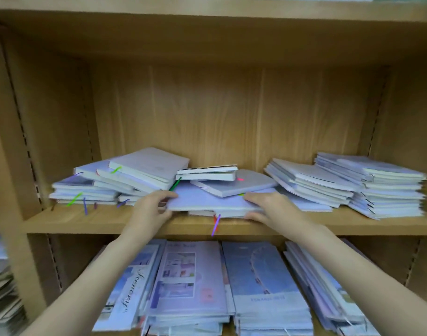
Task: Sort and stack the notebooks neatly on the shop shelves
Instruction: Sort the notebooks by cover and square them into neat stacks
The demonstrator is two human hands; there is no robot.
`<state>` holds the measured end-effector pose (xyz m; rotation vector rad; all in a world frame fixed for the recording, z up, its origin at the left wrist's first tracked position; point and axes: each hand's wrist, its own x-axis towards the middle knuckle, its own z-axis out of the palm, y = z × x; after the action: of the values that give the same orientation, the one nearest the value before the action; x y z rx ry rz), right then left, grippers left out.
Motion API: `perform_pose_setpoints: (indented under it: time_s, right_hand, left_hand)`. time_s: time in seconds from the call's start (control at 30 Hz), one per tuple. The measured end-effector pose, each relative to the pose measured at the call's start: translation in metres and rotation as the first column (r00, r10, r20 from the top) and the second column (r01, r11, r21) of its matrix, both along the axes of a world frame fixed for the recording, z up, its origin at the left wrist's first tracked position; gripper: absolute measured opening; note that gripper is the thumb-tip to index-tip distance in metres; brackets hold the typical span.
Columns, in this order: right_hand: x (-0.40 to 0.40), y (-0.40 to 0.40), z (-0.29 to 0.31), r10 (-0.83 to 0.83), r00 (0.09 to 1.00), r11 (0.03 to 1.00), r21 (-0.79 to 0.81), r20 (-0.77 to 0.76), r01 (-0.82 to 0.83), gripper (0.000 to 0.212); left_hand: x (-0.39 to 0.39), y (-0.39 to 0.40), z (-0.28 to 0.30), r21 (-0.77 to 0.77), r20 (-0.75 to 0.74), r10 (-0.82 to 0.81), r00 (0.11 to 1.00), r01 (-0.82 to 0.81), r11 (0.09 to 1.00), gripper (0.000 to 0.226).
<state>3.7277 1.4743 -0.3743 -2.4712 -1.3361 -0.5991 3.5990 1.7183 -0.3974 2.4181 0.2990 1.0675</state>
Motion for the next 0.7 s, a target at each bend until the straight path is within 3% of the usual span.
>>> perform_pose_setpoints:
  time_s: [0.13, 0.27, 0.37, 0.43, 0.53, 0.6, 0.7]
  right_hand:
    - [-0.004, 0.002, 0.004, -0.089, 0.996, 0.996, -0.005, 0.028, 0.089, 0.046]
    - [-0.014, -0.004, 0.018, -0.120, 0.992, 0.991, -0.056, 0.034, 0.122, 0.041]
    - [-0.027, -0.011, 0.027, -0.132, 0.978, 0.982, -0.112, 0.162, 0.151, 0.028]
    - [-0.028, -0.010, 0.039, -0.115, 0.973, 0.993, 0.049, 0.198, 0.107, 0.023]
    - [-0.017, 0.003, 0.071, -0.159, 0.978, 0.946, 0.304, 0.137, 0.111, 0.020]
    - [-0.012, 0.016, 0.097, -0.202, 0.972, 0.919, 0.366, 0.119, 0.146, 0.021]
    - [-0.025, 0.027, 0.139, -0.141, 0.978, 0.845, 0.533, 0.150, 0.040, 0.023]
  left_hand:
    - [-0.007, -0.007, 0.014, 0.042, 0.060, 0.026, 0.998, -0.029, 0.999, 0.017]
    - [-0.024, -0.032, 0.020, 0.151, 0.174, -0.169, 0.970, 0.144, 0.978, 0.012]
    - [-0.029, -0.046, 0.017, 0.122, 0.237, -0.259, 0.936, 0.236, 0.964, 0.021]
    - [-0.023, -0.044, 0.017, 0.051, 0.247, -0.243, 0.938, 0.238, 0.970, 0.034]
    - [-0.015, -0.041, 0.016, -0.154, 0.238, -0.187, 0.953, 0.227, 0.962, 0.064]
    - [-0.013, -0.041, 0.016, -0.240, 0.214, -0.173, 0.962, 0.223, 0.945, 0.067]
    - [-0.012, -0.044, 0.020, -0.262, 0.195, -0.197, 0.961, 0.245, 0.934, 0.064]
